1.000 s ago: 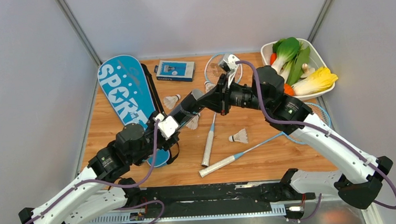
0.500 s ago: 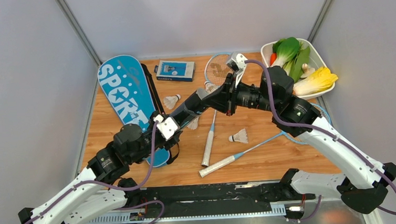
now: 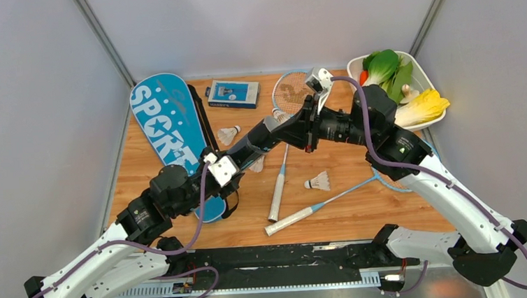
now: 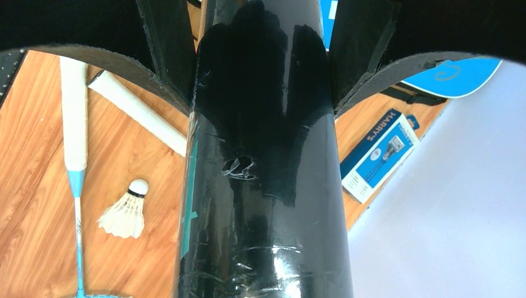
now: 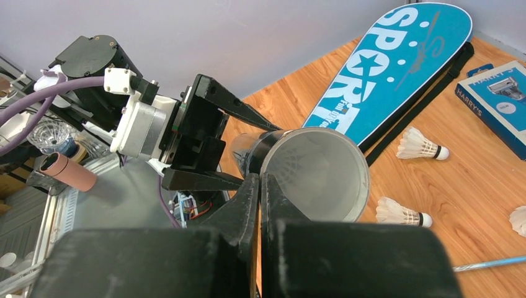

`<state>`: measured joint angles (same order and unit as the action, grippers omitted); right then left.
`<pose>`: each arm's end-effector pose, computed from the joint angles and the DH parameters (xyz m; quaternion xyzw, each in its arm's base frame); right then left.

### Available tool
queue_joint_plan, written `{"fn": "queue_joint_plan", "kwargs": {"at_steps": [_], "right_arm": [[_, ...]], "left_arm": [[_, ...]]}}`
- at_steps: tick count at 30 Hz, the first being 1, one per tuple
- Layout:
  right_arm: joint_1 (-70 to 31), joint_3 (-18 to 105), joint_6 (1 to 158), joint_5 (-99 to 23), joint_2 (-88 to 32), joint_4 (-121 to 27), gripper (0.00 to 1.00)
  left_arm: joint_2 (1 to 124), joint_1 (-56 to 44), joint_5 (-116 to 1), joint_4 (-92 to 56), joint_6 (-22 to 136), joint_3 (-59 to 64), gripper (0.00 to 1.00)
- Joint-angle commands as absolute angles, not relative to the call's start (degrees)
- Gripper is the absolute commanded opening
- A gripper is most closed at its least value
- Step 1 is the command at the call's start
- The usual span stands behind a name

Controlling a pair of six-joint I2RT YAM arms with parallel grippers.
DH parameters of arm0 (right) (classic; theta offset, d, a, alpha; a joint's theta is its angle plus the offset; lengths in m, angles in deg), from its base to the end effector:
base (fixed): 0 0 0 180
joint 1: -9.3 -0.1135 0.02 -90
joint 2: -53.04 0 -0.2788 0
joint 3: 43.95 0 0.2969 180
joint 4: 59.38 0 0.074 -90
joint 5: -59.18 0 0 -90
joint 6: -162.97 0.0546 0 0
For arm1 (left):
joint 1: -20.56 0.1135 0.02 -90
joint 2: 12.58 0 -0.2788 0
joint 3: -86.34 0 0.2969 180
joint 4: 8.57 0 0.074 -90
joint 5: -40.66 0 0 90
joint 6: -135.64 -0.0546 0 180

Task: Pack up the badminton gear

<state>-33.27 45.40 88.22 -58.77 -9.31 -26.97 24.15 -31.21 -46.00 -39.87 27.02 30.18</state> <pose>0.1866 0.2061 0.4837 -0.3274 0.6591 0.4721 0.4853 0.1277 -0.1569 0.3526 0.4323 0.6448 -0.1580 0.6102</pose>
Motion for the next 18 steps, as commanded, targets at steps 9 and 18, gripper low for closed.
{"fn": "queue_joint_plan", "kwargs": {"at_steps": [9, 18], "right_arm": [[-28.8, 50.4, 90.3, -57.9, -3.7, -32.2, 0.00], [-28.6, 45.0, 92.4, -67.1, -8.4, -32.7, 0.27]], "left_arm": [[23.4, -30.5, -42.3, -45.2, 25.3, 31.0, 0.51], [23.8, -30.6, -44.7, -44.6, 25.7, 30.6, 0.51]]}}
